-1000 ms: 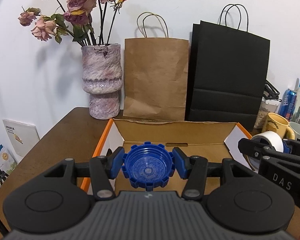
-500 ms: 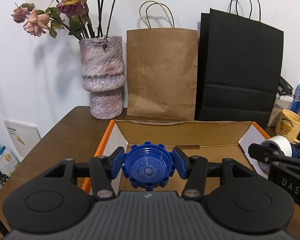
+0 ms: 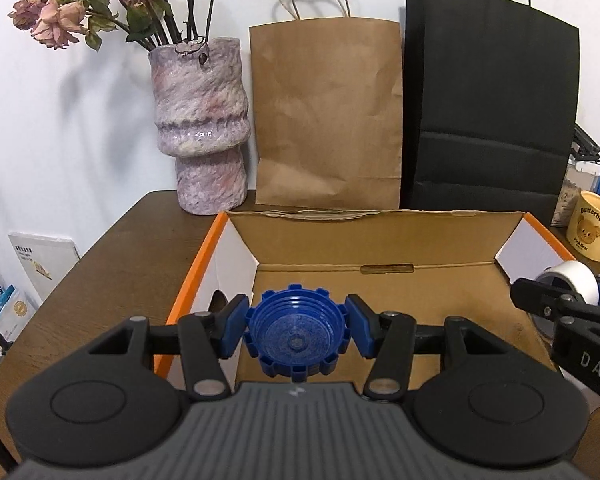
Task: Organize rigid objects
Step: 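Open the right gripper to drop the tape roll while the left gripper releases the blue cap into the box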
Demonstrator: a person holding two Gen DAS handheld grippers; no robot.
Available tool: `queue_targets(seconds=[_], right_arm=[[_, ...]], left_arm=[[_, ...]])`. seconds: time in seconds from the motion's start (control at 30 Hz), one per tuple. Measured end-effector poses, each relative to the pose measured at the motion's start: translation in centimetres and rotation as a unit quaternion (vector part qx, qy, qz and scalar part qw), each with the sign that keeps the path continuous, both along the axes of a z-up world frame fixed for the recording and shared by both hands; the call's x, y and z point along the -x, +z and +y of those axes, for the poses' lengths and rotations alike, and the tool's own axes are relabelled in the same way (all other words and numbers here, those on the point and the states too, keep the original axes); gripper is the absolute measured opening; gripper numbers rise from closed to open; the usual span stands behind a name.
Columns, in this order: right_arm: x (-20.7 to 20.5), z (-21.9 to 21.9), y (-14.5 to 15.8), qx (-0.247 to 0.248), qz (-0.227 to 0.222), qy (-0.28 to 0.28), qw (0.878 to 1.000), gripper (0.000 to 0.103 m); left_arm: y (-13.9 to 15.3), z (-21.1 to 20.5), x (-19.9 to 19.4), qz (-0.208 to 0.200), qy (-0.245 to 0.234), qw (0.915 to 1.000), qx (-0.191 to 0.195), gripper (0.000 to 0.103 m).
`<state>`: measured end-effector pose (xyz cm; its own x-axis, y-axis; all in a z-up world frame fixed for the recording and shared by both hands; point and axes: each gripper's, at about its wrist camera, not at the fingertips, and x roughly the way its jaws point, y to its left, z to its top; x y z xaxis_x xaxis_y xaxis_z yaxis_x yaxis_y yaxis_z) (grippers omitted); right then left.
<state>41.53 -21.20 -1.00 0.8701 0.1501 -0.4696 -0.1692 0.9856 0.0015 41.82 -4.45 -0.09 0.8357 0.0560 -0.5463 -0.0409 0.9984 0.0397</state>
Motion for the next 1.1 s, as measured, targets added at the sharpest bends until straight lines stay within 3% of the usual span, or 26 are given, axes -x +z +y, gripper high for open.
queue_targets(seconds=[0.07, 0.1, 0.13, 0.2, 0.23, 1.1], right_arm=[[0.0, 0.1, 0.0, 0.005, 0.003, -0.006, 1.000, 0.033], [0.0, 0.1, 0.0, 0.007, 0.002, -0.009, 1.000, 0.049], [0.0, 0.1, 0.0, 0.009, -0.001, -0.013, 1.000, 0.073], [0.1, 0.1, 0.1, 0.017, -0.006, -0.020, 1.000, 0.099], [0.2, 0.1, 0.1, 0.021, -0.010, -0.023, 0.999, 0.101], [0.7, 0.0, 0.7, 0.024, -0.014, -0.023, 0.999, 0.103]], left_arm=[[0.1, 0.0, 0.1, -0.002, 0.002, 1.0000, -0.002, 0.071], [0.1, 0.0, 0.2, -0.006, 0.003, 1.0000, -0.002, 0.076], [0.2, 0.0, 0.3, -0.010, 0.003, 0.9999, -0.003, 0.086], [0.4, 0.2, 0.5, -0.017, 0.002, 0.9999, 0.002, 0.098], [0.5, 0.2, 0.5, -0.020, 0.011, 0.9997, -0.001, 0.103], [1.4, 0.7, 0.9, -0.029, 0.017, 0.9994, 0.004, 0.103]])
